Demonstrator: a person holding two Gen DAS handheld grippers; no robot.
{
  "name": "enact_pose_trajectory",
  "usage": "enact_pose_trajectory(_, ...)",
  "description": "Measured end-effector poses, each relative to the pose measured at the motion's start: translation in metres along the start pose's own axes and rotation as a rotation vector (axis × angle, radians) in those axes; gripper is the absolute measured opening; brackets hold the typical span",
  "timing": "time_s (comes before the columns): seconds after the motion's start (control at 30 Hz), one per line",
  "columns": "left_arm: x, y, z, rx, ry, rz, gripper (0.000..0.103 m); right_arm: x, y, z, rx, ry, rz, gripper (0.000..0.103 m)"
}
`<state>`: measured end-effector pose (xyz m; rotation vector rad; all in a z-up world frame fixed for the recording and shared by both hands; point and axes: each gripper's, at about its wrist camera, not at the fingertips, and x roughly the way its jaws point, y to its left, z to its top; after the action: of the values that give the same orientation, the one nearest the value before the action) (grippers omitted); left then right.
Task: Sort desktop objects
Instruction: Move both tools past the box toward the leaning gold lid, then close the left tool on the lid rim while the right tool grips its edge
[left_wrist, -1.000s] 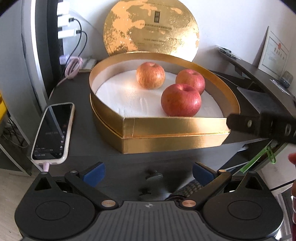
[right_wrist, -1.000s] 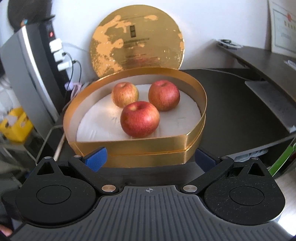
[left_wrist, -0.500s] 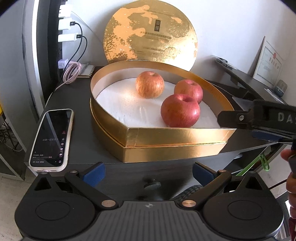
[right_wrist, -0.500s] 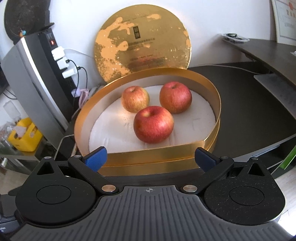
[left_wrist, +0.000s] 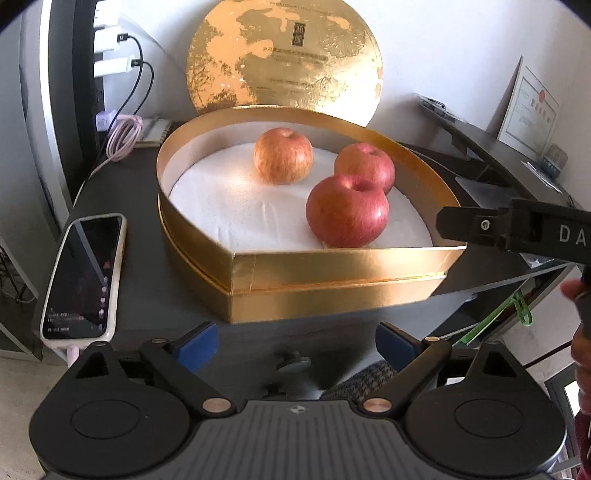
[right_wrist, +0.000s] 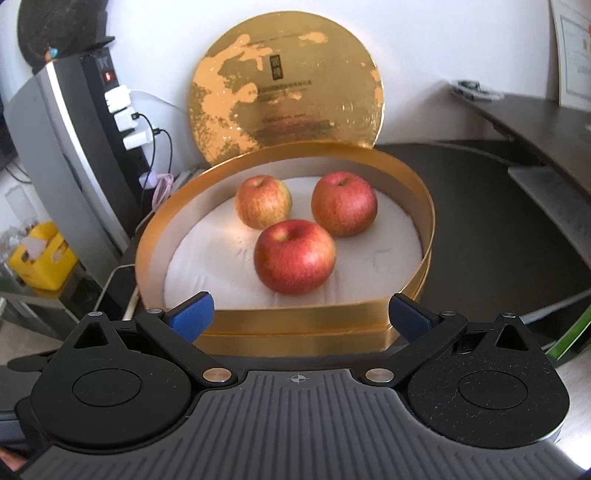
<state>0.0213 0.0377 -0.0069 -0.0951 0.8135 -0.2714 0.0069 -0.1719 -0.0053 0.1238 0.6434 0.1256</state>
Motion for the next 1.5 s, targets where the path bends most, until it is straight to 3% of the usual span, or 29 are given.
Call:
enact_pose_trajectory(0.17,0.006,0.007,0.031,-0.020,-0.023,0.008,0.095,0.003,-0.013,0.018,-0.038,-0.050,-0.013,0.103)
enact_pose_trajectory(0.43,0.015,0.018,0.081,-0.049,-0.058,0.017,0.094,0.014,-0.057,0.077,-0.078,-0.131,-0.025,0.103)
enact_pose_trajectory(0.6,0.026,0.024,0.125,-0.013,-0.032,-0.050,0.094,0.051,-0.082,0.111,-0.051,-0.113,0.059,0.103)
enact_pose_trajectory(0.8,0.053,0.047,0.185,-0.022,-0.033,-0.068,0.089,0.095,-0.111,0.151,-0.020,-0.091,0.160,0.103)
enact_pose_trajectory(1.0,0.097,0.086,0.229,-0.110,-0.031,-0.087,0.093,0.148,-0.117,0.180,-0.036,-0.104,0.224,0.103)
enact_pose_trajectory(1.1,0.120,0.103,0.242,-0.096,-0.053,-0.093,0.096,0.178,-0.122,0.191,-0.042,-0.133,0.227,0.103)
enact_pose_trajectory(1.27,0.146,0.120,0.256,0.012,-0.128,-0.072,0.096,0.213,-0.137,0.200,-0.032,-0.201,0.230,0.103)
enact_pose_trajectory(1.5,0.158,0.138,0.270,0.064,-0.308,-0.108,0.097,0.248,-0.151,0.206,-0.036,-0.227,0.247,0.103)
